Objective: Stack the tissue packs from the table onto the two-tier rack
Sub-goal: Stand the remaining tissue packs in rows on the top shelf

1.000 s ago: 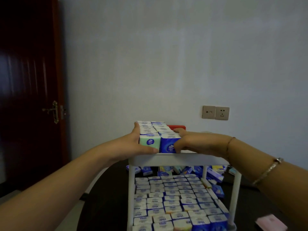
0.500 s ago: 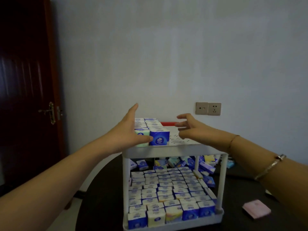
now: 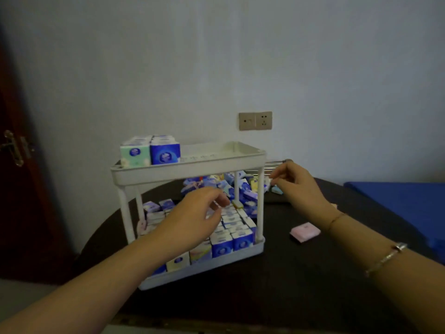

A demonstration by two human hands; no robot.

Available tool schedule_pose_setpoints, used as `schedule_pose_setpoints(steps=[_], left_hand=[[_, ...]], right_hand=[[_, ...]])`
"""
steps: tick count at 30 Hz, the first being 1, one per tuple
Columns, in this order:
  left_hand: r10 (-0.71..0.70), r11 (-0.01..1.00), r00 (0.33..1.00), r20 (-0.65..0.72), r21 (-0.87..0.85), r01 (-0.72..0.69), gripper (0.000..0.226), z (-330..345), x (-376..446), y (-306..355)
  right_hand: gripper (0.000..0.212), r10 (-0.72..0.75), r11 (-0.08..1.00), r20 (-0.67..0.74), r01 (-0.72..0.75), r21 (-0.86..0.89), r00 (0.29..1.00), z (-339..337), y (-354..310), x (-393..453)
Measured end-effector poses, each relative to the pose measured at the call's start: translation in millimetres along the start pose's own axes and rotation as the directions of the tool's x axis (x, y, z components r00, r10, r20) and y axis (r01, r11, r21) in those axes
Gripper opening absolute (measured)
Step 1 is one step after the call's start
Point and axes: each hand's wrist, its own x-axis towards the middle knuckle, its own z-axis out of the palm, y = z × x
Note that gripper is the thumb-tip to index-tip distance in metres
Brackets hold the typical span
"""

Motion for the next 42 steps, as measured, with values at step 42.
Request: schedule_pose_setpoints(steps=[42], left_hand=[[-0.344,0.742,0.842,0.416,0.669,-0.027,0.047,217.8,209.0,-79.0]], right_hand=[[0.043,0.243,0.952,0.313,-0.165,-0.256,0.918,82.2,269.2,166.0]])
